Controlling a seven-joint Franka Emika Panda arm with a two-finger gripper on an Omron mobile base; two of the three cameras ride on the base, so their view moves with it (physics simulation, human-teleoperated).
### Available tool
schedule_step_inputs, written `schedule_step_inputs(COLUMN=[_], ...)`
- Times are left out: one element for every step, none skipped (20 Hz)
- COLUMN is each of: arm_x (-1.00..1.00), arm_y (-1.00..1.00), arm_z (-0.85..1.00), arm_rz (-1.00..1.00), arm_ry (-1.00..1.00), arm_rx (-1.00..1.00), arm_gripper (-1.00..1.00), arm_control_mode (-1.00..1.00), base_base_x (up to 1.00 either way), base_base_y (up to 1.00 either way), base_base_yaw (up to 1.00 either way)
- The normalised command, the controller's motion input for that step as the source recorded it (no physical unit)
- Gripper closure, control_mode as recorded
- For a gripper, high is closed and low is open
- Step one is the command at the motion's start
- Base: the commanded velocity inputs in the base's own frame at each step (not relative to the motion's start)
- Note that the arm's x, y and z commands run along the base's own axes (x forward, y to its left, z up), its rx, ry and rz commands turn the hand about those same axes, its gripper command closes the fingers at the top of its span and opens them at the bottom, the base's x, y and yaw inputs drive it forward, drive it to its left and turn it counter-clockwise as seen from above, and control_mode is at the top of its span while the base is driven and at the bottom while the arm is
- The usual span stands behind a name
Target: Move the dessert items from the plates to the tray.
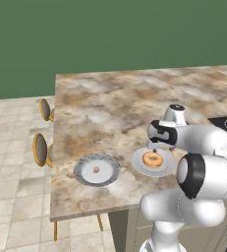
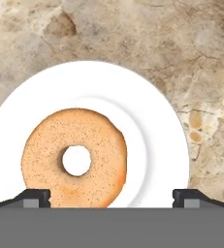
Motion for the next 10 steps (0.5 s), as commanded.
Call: schedule_step_inputs(arm_x=[0.16, 0.12, 0.08, 0.04, 0.03, 0.01, 0.0, 0.0, 0.0, 0.0], arm_y=[0.0, 0.0, 0.0, 0.0, 0.0, 0.0, 0.0, 0.0, 0.0, 0.0], arm_z=[-0.24, -0.24, -0.25, -0.24, -0.24, -0.26, -0.26, -0.26, -0.28, -0.29], arm_rz=[0.0, 0.0, 0.0, 0.0, 0.0, 0.0, 0.0, 0.0, 0.0, 0.0], arm_ry=[0.0, 0.0, 0.0, 0.0, 0.01, 0.0, 0.0, 0.0, 0.02, 0.03], arm_rx=[0.0, 0.0, 0.0, 0.0, 0.0, 0.0, 0.0, 0.0, 0.0, 0.0], arm_gripper=[-1.0, -1.0, -1.0, -1.0, -1.0, -1.0, -1.0, -1.0, -1.0, -1.0], arm_control_mode=[-1.0, -1.0, -1.0, -1.0, -1.0, -1.0, -1.0, -1.0, -1.0, -1.0], base_base_x=[0.0, 0.0, 0.0, 0.0, 0.0, 0.0, 0.0, 0.0, 0.0, 0.0], base_base_y=[0.0, 0.0, 0.0, 0.0, 0.0, 0.0, 0.0, 0.0, 0.0, 0.0], base_base_yaw=[0.0, 0.0, 0.0, 0.0, 0.0, 0.0, 0.0, 0.0, 0.0, 0.0])
